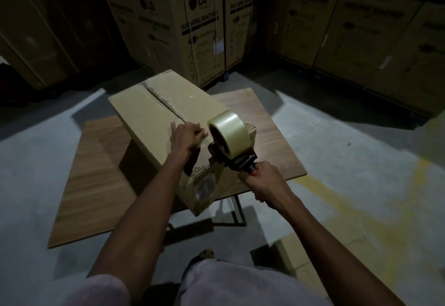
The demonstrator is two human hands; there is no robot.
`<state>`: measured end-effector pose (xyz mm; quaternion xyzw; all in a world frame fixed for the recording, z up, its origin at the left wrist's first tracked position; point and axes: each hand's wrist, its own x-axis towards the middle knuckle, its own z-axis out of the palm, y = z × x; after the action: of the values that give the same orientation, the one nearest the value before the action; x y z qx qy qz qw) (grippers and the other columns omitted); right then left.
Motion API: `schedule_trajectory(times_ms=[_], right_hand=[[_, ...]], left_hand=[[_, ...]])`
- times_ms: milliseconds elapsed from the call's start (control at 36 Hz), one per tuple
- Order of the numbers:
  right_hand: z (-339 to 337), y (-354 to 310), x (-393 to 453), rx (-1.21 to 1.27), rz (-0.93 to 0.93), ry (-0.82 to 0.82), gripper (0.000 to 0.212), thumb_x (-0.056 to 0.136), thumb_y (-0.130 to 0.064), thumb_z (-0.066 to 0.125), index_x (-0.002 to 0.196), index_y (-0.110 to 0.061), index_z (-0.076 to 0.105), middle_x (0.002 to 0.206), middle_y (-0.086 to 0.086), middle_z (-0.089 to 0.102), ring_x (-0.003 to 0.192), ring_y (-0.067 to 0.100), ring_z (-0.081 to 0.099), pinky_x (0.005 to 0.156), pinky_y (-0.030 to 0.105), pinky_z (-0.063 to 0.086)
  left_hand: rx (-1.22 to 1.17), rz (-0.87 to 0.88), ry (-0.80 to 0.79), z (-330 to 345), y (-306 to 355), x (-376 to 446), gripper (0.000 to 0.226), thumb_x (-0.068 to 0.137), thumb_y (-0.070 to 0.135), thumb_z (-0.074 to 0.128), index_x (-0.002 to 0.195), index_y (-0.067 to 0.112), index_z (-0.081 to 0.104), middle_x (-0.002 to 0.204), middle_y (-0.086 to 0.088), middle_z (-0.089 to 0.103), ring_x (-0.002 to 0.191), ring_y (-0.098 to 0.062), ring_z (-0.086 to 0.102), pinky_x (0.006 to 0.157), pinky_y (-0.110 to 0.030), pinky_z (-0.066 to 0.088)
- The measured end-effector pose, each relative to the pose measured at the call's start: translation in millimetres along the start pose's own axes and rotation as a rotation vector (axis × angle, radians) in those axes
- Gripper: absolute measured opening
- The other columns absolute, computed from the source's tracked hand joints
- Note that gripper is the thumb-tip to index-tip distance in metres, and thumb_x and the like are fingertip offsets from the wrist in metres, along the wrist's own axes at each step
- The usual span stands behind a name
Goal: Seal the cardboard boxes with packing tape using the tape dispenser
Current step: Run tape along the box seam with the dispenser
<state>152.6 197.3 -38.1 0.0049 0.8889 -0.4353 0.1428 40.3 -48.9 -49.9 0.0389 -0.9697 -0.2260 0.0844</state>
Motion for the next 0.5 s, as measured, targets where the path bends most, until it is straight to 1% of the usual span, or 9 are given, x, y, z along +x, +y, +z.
schedule_trajectory(times_ms=[56, 139, 194, 250, 306, 361, 417, 472, 500], right_hand=[[3, 6, 0, 0.033, 0.009, -0.017, 0.022, 0.084, -0.033, 0.065, 0.073, -0.015, 0.060, 0.063, 0.011, 0.060, 0.055, 0.032, 0.064, 0.044, 0.028, 0.044], [7, 15, 3, 0.056, -0.004, -0.039, 0.021, 0.085, -0.034, 0.065, 0.086, -0.013, 0.066, 0.071, 0.014, 0.068, 0.064, 0.035, 0.070, 0.052, 0.038, 0.052], [8, 19, 3, 0.100, -0.022, -0.058, 0.018, 0.083, -0.034, 0.065, 0.089, -0.017, 0.067, 0.072, 0.010, 0.072, 0.060, 0.026, 0.073, 0.048, 0.032, 0.051], [10, 21, 4, 0.151, -0.026, -0.074, 0.016, 0.078, -0.033, 0.065, 0.090, -0.022, 0.068, 0.076, 0.005, 0.074, 0.060, 0.019, 0.074, 0.047, 0.024, 0.050], [12, 23, 7, 0.186, -0.012, -0.074, 0.019, 0.074, -0.028, 0.069, 0.091, -0.018, 0.071, 0.082, 0.007, 0.076, 0.068, 0.023, 0.075, 0.049, 0.034, 0.053], [11, 25, 12, 0.208, -0.008, -0.060, 0.023, 0.073, -0.021, 0.075, 0.093, -0.010, 0.075, 0.085, 0.010, 0.077, 0.075, 0.028, 0.075, 0.058, 0.044, 0.058], [8, 26, 14, 0.233, -0.021, -0.069, 0.017, 0.075, -0.015, 0.078, 0.090, -0.007, 0.076, 0.080, 0.009, 0.077, 0.072, 0.026, 0.075, 0.055, 0.038, 0.060], [6, 25, 13, 0.260, -0.041, -0.069, 0.003, 0.077, -0.011, 0.076, 0.077, -0.013, 0.074, 0.064, 0.002, 0.072, 0.057, 0.019, 0.069, 0.049, 0.030, 0.052], [7, 25, 12, 0.271, -0.039, -0.053, 0.012, 0.077, -0.012, 0.076, 0.069, -0.019, 0.069, 0.056, -0.002, 0.065, 0.051, 0.016, 0.061, 0.048, 0.032, 0.047]], left_hand=[[-0.035, 0.028, -0.011, -1, 4, -1, 0.023, 0.097, 0.030, 0.066, 0.109, 0.015, 0.079, 0.102, -0.012, 0.076, 0.103, -0.030, 0.066, 0.122, -0.048, 0.009], [-0.180, 0.098, -0.076, 1, 7, -7, 0.020, 0.090, 0.026, 0.075, 0.103, 0.011, 0.081, 0.098, -0.009, 0.078, 0.092, -0.028, 0.071, 0.109, -0.046, 0.037], [-0.248, 0.109, -0.123, 3, 7, -13, 0.021, 0.088, 0.023, 0.078, 0.104, 0.010, 0.080, 0.102, -0.010, 0.078, 0.093, -0.027, 0.072, 0.104, -0.051, 0.046], [-0.241, 0.096, -0.111, 7, 4, -16, 0.025, 0.087, 0.023, 0.077, 0.108, 0.010, 0.079, 0.117, -0.010, 0.074, 0.109, -0.027, 0.070, 0.116, -0.056, 0.034], [-0.208, 0.077, -0.097, 11, 2, -17, 0.027, 0.088, 0.026, 0.076, 0.111, 0.012, 0.078, 0.126, -0.009, 0.070, 0.118, -0.027, 0.066, 0.123, -0.053, 0.019], [-0.192, 0.062, -0.094, 14, 2, -15, 0.028, 0.089, 0.030, 0.075, 0.112, 0.014, 0.078, 0.128, -0.006, 0.069, 0.119, -0.027, 0.065, 0.124, -0.050, 0.016], [-0.166, 0.049, -0.088, 14, 4, -15, 0.028, 0.090, 0.034, 0.073, 0.112, 0.018, 0.078, 0.127, -0.004, 0.070, 0.120, -0.028, 0.064, 0.123, -0.049, 0.018], [-0.153, 0.037, -0.084, 11, 6, -17, 0.028, 0.090, 0.036, 0.072, 0.112, 0.021, 0.078, 0.126, -0.004, 0.071, 0.119, -0.029, 0.064, 0.122, -0.049, 0.021], [-0.147, 0.041, -0.079, 9, 7, -19, 0.026, 0.091, 0.035, 0.072, 0.111, 0.021, 0.079, 0.125, -0.004, 0.072, 0.117, -0.028, 0.065, 0.121, -0.048, 0.021]])
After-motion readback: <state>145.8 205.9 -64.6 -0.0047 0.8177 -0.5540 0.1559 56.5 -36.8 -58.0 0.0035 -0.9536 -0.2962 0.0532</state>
